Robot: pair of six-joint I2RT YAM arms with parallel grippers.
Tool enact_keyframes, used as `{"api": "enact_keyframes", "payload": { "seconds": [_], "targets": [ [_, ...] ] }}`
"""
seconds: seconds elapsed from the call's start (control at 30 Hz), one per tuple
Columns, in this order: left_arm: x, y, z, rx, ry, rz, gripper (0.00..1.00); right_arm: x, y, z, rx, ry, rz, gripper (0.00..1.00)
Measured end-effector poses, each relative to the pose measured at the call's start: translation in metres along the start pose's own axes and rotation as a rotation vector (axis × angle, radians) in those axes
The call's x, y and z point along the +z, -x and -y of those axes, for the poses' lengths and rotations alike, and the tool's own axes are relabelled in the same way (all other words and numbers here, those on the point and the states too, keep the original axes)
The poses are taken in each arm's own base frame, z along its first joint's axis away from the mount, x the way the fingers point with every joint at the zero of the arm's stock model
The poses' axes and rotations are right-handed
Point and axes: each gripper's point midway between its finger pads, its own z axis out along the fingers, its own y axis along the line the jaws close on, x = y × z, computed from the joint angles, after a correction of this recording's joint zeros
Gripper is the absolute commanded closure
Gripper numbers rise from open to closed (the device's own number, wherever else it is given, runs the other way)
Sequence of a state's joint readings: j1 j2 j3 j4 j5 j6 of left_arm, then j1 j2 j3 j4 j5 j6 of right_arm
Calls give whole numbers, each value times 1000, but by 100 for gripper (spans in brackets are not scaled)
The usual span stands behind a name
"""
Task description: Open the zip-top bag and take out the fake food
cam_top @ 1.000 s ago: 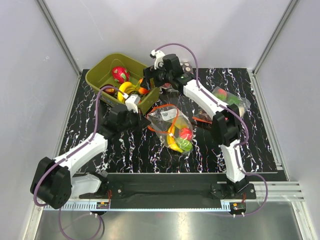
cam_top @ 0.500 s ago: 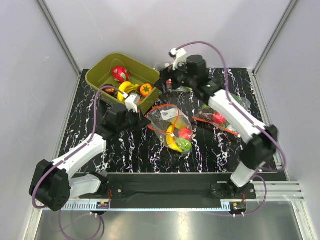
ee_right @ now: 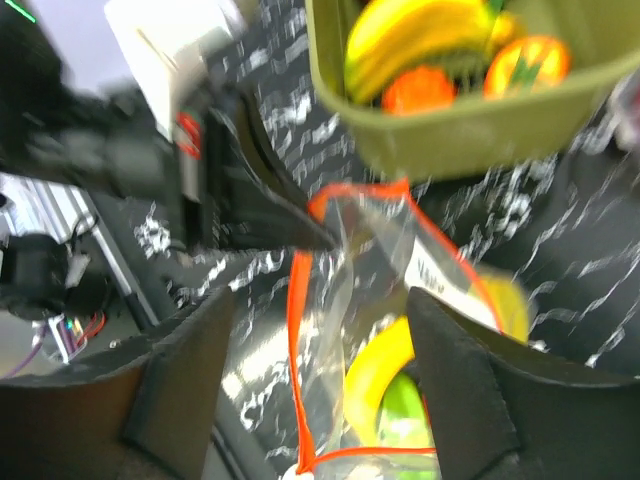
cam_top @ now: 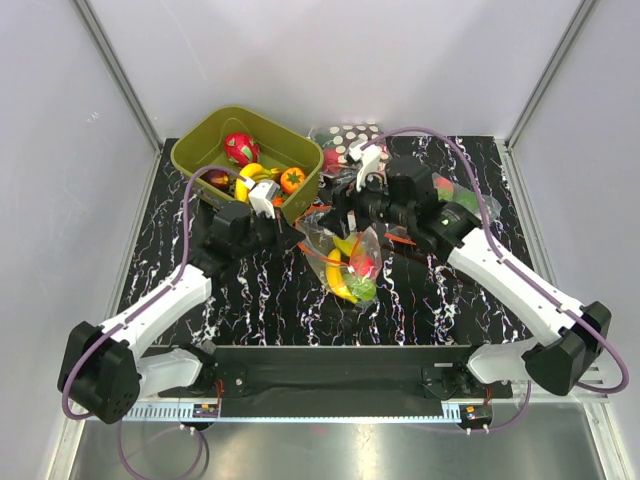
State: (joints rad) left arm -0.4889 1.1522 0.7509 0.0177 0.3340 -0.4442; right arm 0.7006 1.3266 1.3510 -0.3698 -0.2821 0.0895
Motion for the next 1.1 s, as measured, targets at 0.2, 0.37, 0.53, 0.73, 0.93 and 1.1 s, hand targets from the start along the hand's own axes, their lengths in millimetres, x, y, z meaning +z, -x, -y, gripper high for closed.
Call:
{"api": "enact_keyframes", "payload": {
  "seconds": [0.2,0.37,0.53,0.73,0.93,1.1],
  "targets": [
    [-1,2,2,-7,-5,6,100,23,-50,9,102,-14,-135,38],
    [-4,5,7,-4,-23,17,100,42,-82,22,152,-58,-234,41],
    [-3,7,13,9,-58,19,100,58,-121,41,187,-134,-373,43],
    [4,0,16,17,-95,-7,100,65,-165,52,214,-185,-518,43],
    [6,-5,17,21,-104,-21,100,69,-195,51,224,-190,-613,41],
    [6,-6,17,25,-105,-24,100,72,-209,42,218,-177,-662,40]
  ]
}}
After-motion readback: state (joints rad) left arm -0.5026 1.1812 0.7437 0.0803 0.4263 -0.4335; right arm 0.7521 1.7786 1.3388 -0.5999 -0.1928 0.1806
